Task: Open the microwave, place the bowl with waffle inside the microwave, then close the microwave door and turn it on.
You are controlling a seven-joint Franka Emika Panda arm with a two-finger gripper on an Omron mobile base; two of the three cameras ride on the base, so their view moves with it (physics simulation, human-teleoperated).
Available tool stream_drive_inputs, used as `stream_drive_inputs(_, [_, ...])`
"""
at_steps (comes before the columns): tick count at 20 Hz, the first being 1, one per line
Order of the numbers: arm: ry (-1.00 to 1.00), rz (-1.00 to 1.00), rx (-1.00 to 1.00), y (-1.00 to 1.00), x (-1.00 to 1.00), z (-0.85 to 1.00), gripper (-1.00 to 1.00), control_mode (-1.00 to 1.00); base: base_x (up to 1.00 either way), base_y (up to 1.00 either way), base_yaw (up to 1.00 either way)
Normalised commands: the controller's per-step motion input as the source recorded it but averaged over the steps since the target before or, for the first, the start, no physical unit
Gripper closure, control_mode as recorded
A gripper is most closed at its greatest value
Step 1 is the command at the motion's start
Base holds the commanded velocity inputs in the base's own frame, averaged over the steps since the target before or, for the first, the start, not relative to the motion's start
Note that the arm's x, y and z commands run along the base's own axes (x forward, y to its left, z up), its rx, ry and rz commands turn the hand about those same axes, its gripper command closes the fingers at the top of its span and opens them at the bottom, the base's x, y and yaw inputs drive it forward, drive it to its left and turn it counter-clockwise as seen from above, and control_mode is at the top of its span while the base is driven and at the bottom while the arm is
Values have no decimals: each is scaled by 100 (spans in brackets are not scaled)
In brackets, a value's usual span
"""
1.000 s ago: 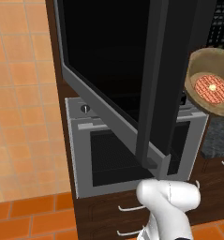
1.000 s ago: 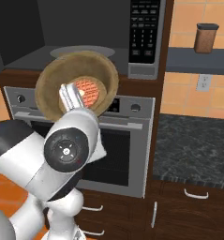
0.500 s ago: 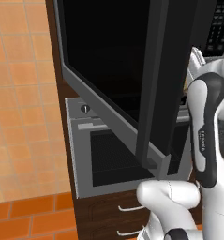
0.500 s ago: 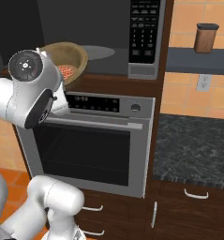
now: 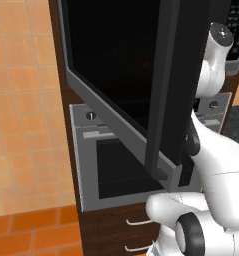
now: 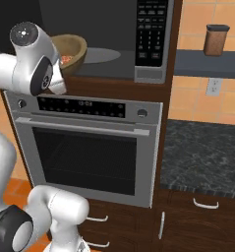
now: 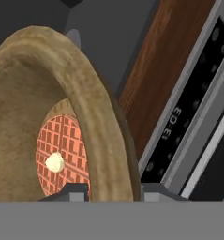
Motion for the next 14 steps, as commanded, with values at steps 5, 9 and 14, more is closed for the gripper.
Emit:
stream_drive_inputs(5, [12, -8, 0, 0, 81, 4, 100, -100, 0, 0, 0])
stream_drive_inputs(9, [1, -1, 4, 0, 81, 12, 100, -100, 0, 0, 0])
stream_drive_inputs(14, [2, -1, 5, 0, 72, 4, 100, -100, 0, 0, 0])
